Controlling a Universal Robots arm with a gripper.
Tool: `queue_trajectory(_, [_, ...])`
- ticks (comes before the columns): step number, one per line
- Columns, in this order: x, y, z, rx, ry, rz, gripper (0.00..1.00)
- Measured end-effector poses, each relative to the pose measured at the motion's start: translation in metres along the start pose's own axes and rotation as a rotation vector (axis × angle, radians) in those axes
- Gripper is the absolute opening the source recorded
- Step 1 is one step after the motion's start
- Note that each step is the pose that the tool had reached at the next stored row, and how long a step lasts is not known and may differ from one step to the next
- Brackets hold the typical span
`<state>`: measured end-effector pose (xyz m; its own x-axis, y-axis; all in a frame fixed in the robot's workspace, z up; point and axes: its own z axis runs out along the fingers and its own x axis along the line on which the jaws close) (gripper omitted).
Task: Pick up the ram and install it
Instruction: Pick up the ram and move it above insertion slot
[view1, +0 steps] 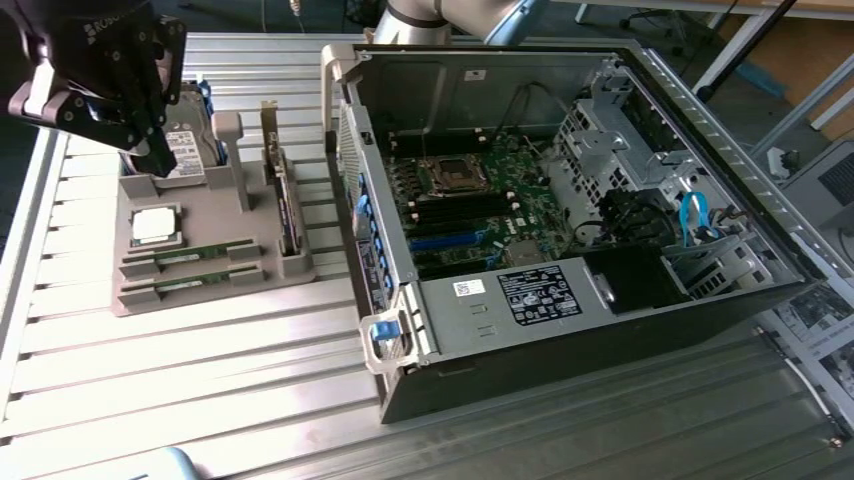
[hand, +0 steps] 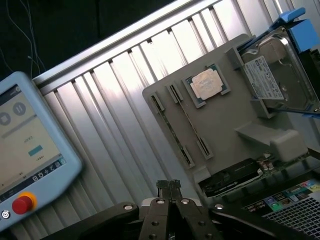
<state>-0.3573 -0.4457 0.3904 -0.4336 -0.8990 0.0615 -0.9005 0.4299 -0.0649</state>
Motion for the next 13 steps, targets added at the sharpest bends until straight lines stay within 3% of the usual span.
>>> queue_trajectory(13, [0.0,0.0,0.0001,0.0062,0.0011,-0.061,0.11])
